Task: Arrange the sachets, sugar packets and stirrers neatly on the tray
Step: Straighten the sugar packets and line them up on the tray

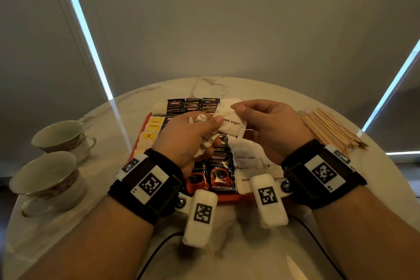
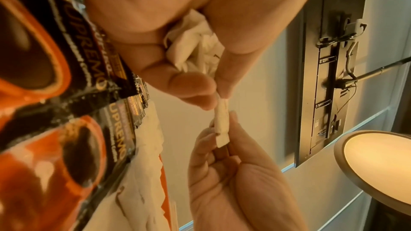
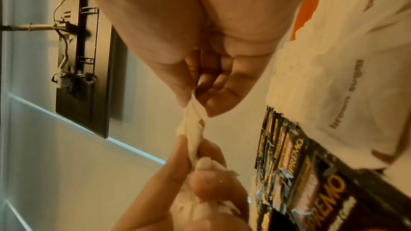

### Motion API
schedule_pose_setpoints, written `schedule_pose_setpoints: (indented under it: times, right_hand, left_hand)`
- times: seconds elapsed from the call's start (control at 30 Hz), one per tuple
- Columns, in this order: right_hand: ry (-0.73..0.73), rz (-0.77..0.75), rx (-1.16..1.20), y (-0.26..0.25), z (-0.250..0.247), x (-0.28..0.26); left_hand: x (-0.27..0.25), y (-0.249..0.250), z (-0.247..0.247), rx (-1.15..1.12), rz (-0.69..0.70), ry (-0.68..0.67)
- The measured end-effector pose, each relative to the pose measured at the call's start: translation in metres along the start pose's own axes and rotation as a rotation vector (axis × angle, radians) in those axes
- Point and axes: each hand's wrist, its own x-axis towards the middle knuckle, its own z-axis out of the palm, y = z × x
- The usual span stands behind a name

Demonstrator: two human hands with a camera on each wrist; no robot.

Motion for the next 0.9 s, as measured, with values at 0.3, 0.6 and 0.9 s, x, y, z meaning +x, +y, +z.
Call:
schedule_pose_setpoints:
  times: [0.3, 0.6, 0.9]
  right_hand:
    - [-0.022, 0.035, -0.129, -0.003, -0.006, 0.000]
    - [0.090, 0.279, -0.533, -0.005, -0.040, 0.025]
    - [0.073, 0.363, -0.745, -0.002, -0.033, 0.034]
  left_hand:
    - [-0.002, -0.001, 0.005, -0.078, 0.001, 0.034]
    - [0.003, 0.001, -0.002, -0.058, 0.002, 0.083]
    - [0.002, 0.003, -0.004, -0.037, 0.022, 0.078]
